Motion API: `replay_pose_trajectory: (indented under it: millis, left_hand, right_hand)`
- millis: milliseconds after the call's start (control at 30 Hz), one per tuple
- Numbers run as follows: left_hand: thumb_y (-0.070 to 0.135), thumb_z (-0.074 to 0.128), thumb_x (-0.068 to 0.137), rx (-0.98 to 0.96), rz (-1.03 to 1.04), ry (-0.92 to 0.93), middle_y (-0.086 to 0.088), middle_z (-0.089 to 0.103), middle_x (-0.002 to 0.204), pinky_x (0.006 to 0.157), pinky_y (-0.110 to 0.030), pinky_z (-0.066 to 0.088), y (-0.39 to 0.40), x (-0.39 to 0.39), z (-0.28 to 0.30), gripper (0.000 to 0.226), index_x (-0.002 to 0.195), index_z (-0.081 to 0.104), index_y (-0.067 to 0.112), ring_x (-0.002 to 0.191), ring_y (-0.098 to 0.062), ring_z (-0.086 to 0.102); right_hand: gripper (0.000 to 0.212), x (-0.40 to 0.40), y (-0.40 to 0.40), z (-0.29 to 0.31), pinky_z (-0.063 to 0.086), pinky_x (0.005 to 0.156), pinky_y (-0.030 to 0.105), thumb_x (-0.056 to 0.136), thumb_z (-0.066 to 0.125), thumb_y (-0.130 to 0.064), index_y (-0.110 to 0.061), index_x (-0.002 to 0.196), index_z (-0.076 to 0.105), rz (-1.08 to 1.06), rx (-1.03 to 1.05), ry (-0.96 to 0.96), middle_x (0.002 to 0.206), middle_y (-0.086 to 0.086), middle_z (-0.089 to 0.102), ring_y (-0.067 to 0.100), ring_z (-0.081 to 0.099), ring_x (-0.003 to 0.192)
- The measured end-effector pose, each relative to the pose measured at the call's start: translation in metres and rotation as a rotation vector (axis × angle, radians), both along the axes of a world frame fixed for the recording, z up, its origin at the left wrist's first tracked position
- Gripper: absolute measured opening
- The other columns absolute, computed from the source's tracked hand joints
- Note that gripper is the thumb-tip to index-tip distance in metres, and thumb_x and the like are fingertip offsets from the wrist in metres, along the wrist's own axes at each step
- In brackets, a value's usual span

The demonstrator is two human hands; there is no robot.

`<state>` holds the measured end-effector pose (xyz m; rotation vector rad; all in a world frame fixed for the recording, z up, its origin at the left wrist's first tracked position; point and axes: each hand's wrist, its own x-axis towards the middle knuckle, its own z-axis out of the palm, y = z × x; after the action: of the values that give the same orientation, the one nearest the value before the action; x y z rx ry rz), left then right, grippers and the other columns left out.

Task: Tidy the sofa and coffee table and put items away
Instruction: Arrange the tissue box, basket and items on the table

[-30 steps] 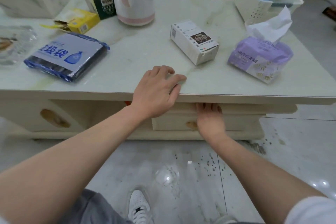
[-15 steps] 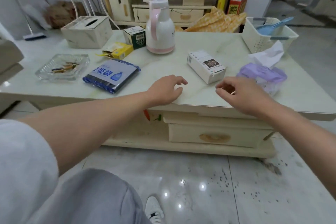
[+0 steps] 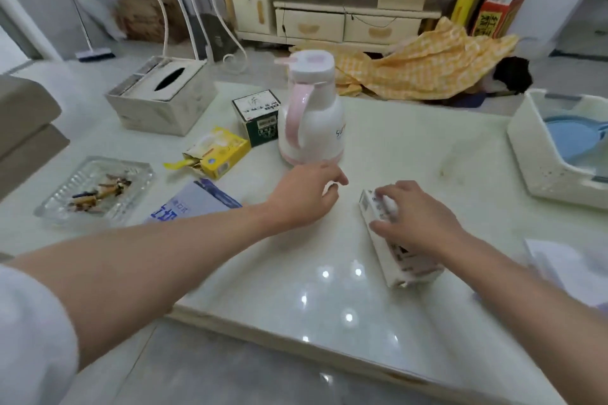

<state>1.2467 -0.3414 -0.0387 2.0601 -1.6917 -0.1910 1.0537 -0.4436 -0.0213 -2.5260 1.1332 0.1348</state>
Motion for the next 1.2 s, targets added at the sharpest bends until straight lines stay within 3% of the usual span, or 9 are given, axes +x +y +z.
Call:
replay_pose_trajectory:
  millis: [233, 367, 467, 533, 633, 733, 833, 1000, 1200]
  left_hand:
    - [0.031, 0.047, 0.096, 0.457, 0.104, -0.023, 0.002, 0.064, 0.124, 0.093, -0.034, 0.046, 0.018, 0.057, 0.077, 0.029, 0.119, 0.065, 0.028, 0.111, -0.021, 0.06]
    - [0.033, 0.045, 0.096, 0.593, 0.265, -0.009, 0.0, 0.063, 0.124, 0.094, -0.037, 0.046, 0.036, 0.122, 0.129, 0.029, 0.119, 0.063, 0.028, 0.112, -0.024, 0.059]
    - [0.034, 0.045, 0.097, 0.645, 0.368, 0.032, -0.002, 0.062, 0.123, 0.094, -0.038, 0.044, 0.05, 0.171, 0.141, 0.029, 0.118, 0.064, 0.027, 0.11, -0.025, 0.059]
    - [0.035, 0.046, 0.097, 0.678, 0.401, 0.029, -0.004, 0.06, 0.125, 0.096, -0.037, 0.043, 0.058, 0.192, 0.138, 0.029, 0.119, 0.063, 0.028, 0.111, -0.025, 0.058]
    - [0.036, 0.047, 0.097, 0.695, 0.461, 0.023, -0.006, 0.053, 0.132, 0.096, -0.037, 0.042, 0.053, 0.242, 0.141, 0.036, 0.131, 0.055, 0.026, 0.117, -0.028, 0.054]
    - [0.035, 0.05, 0.094, 0.683, 0.509, 0.012, -0.011, 0.046, 0.139, 0.096, -0.041, 0.044, 0.04, 0.286, 0.145, 0.049, 0.14, 0.045, 0.02, 0.126, -0.031, 0.047]
    - [0.035, 0.054, 0.09, 0.691, 0.553, -0.024, -0.014, 0.042, 0.143, 0.103, -0.044, 0.041, 0.028, 0.327, 0.144, 0.057, 0.142, 0.041, 0.016, 0.133, -0.033, 0.038]
    - [0.048, 0.06, 0.088, 0.759, 0.579, -0.064, -0.016, 0.049, 0.137, 0.101, -0.043, 0.04, 0.014, 0.367, 0.128, 0.066, 0.139, 0.038, 0.013, 0.128, -0.035, 0.045]
    - [0.054, 0.06, 0.087, 0.774, 0.585, -0.094, -0.013, 0.065, 0.114, 0.091, -0.041, 0.042, -0.002, 0.385, 0.104, 0.067, 0.131, 0.039, 0.008, 0.111, -0.034, 0.059]
  right_hand:
    - [0.075, 0.027, 0.008, 0.041, 0.033, 0.109, 0.03, 0.087, 0.068, -0.036, -0.021, 0.151, 0.032, 0.087, 0.382, 0.11, 0.165, 0.008, 0.007, 0.023, 0.033, 0.145]
    - [0.065, 0.05, 0.023, 0.066, 0.034, 0.107, 0.029, 0.09, 0.064, -0.03, -0.012, 0.147, 0.038, 0.079, 0.511, 0.16, 0.167, 0.007, -0.002, 0.025, 0.036, 0.143]
    - [0.067, 0.076, 0.031, 0.077, 0.027, 0.114, 0.029, 0.094, 0.061, -0.032, -0.02, 0.153, 0.032, 0.009, 0.592, 0.12, 0.167, 0.004, 0.007, 0.019, 0.025, 0.15]
    - [0.07, 0.091, 0.035, 0.083, 0.03, 0.116, 0.033, 0.093, 0.063, -0.037, -0.023, 0.153, 0.03, -0.165, 0.626, -0.039, 0.164, 0.002, 0.021, 0.019, 0.03, 0.147]
    - [0.078, 0.134, 0.021, 0.103, 0.042, 0.1, 0.031, 0.088, 0.07, -0.042, -0.022, 0.152, 0.031, -0.426, 0.651, -0.235, 0.156, -0.002, 0.036, 0.021, 0.048, 0.134]
    - [0.077, 0.171, 0.01, 0.125, 0.041, 0.091, 0.027, 0.084, 0.073, -0.048, -0.016, 0.146, 0.039, -0.524, 0.723, -0.288, 0.139, -0.006, 0.046, 0.019, 0.054, 0.124]
    - [0.061, 0.195, 0.009, 0.126, 0.042, 0.086, 0.027, 0.085, 0.072, -0.047, -0.012, 0.128, 0.049, -0.606, 0.674, -0.318, 0.124, -0.004, 0.056, 0.017, 0.056, 0.117]
    - [0.024, 0.22, 0.003, 0.124, 0.043, 0.063, 0.02, 0.094, 0.063, -0.033, -0.011, 0.105, 0.063, -0.66, 0.619, -0.416, 0.092, 0.001, 0.071, 0.018, 0.07, 0.088]
    - [0.022, 0.238, -0.018, 0.118, 0.044, 0.059, 0.017, 0.094, 0.062, -0.038, -0.017, 0.1, 0.064, -0.594, 0.632, -0.379, 0.095, 0.006, 0.071, 0.022, 0.07, 0.083]
